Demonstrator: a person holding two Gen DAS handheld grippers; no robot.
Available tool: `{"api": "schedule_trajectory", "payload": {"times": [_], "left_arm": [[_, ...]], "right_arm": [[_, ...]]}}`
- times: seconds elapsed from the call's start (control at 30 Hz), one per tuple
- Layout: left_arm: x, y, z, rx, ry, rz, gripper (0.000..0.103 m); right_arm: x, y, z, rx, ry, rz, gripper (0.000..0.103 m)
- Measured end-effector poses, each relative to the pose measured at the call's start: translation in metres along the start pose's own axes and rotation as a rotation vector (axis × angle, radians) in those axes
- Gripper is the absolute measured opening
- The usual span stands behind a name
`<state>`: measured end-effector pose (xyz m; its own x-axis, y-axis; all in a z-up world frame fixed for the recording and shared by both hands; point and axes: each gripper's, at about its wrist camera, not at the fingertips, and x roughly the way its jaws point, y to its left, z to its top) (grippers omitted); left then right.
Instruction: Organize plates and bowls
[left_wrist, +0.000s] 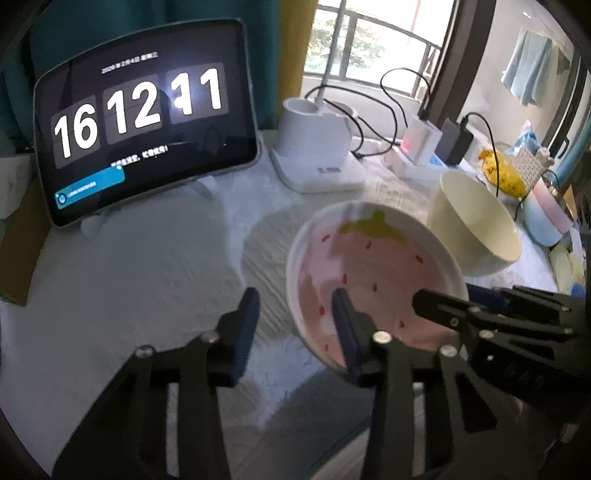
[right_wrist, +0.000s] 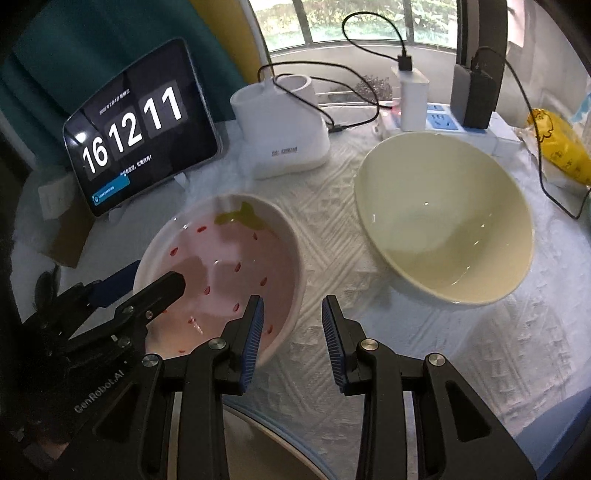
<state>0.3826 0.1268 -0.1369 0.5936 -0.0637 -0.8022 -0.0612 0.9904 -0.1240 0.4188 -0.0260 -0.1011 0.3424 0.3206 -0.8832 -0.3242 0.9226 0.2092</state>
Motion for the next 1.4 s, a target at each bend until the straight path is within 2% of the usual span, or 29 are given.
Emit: {"api": "schedule_trajectory", "payload": {"times": [0.03, 0.13, 0.2, 0.87, 1.4], "left_arm": [[0.001, -0.001, -0.001, 0.004, 0.004, -0.004, 0.036], [0.003, -0.004, 0.000, 0.017, 0.004, -0.015, 0.028], [0.003, -0.007, 0.000, 0.026, 0.006, -0.019, 0.025], [-0.021, -0.012, -0.005, 0.038, -0.070, -0.015, 0.023], [-0.054, -0.021, -0.005, 0.039, -0.121, -0.017, 0.024]], "right_arm": [[0.002, 0.001, 0.000, -0.006, 0.026, 0.006, 0.034], [0.006, 0.005, 0.000, -0.013, 0.032, 0.008, 0.034], [0.007, 0.009, -0.001, -0.028, 0.030, 0.006, 0.030], [-0.007, 0.007, -0.006, -0.026, -0.034, -0.004, 0.020], [-0.039, 0.011, -0.014, -0.043, -0.099, 0.000, 0.020]]}}
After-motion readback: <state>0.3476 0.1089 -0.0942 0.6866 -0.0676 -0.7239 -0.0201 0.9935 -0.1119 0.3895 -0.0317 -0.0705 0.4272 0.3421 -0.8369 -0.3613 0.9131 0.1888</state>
